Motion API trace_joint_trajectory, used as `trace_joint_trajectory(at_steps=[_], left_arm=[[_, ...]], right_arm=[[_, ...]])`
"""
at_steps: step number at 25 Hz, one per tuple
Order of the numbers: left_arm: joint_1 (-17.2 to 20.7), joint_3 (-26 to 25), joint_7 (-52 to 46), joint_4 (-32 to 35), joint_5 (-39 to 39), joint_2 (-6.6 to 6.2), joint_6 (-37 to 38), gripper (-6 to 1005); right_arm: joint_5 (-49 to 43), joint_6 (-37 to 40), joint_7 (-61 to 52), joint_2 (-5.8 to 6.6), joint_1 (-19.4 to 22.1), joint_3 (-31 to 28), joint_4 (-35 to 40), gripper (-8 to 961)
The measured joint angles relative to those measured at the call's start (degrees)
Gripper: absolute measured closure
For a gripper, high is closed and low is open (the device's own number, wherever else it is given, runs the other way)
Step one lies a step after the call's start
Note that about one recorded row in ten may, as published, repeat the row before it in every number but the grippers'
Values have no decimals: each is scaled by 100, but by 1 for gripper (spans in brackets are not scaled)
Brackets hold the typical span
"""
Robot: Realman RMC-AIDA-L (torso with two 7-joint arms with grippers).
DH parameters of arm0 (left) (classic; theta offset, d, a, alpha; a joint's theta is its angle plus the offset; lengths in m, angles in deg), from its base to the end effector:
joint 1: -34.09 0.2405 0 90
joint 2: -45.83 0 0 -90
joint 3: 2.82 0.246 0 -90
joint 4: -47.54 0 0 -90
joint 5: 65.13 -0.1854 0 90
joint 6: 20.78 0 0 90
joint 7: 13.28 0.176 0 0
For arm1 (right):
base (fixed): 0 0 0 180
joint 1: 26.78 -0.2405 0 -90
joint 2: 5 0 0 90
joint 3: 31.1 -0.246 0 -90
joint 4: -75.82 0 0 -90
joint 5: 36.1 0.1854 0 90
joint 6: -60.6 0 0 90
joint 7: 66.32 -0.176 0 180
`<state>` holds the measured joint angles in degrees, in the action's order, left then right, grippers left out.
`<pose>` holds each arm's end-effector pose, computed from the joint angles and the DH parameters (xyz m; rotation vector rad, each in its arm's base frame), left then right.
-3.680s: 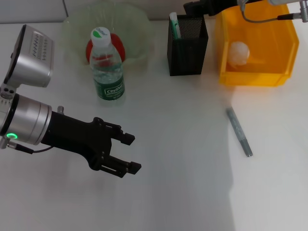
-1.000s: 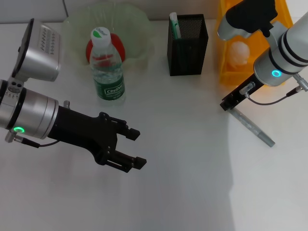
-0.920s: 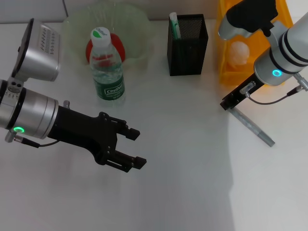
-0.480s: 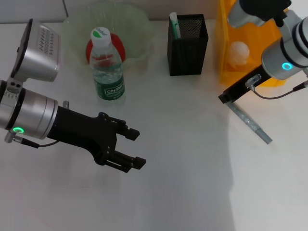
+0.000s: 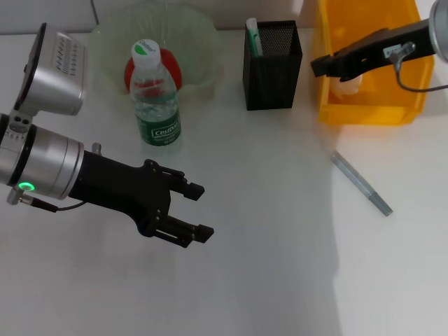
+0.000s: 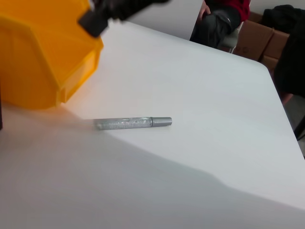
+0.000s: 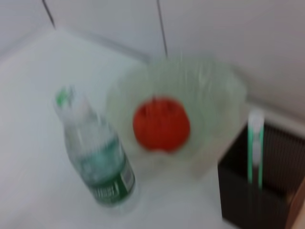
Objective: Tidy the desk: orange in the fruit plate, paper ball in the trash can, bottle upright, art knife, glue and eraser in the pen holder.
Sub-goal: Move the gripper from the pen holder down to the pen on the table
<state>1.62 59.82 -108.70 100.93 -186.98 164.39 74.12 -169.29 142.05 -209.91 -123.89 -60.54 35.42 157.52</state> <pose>-0.1987 0.2935 -0.0445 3.0622 0.4579 0.1883 0.1451 0.3698 0.0151 -2.5279 0.9134 0.1315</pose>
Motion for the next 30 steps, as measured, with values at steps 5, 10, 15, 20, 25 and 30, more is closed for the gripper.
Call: trace_joint_trajectory(at_steps=[5, 10, 15, 20, 25, 30], left_arm=[[-17, 21, -15, 0, 9, 0, -9, 217], [-36, 12, -9, -38, 12, 0, -24, 217], [-34, 19, -1, -51, 13, 0, -93, 217], [-42, 42, -10, -130, 13, 0, -119, 217], [-47, 45, -7, -130, 13, 0, -125, 217], [-49, 46, 1, -171, 13, 0, -140, 217]], right_arm=[[-485, 378, 29, 152, -296, -77, -216, 950], [-1613, 791, 37, 75, -620, -9, -637, 943], [-2183, 692, 42, -11, -634, 393, -1095, 728], [-2182, 459, 42, -11, -670, 566, -1589, 681], [-2180, 222, 41, -23, -698, 713, -1898, 635], [-2203, 10, -2, -28, -733, 738, -2138, 643]])
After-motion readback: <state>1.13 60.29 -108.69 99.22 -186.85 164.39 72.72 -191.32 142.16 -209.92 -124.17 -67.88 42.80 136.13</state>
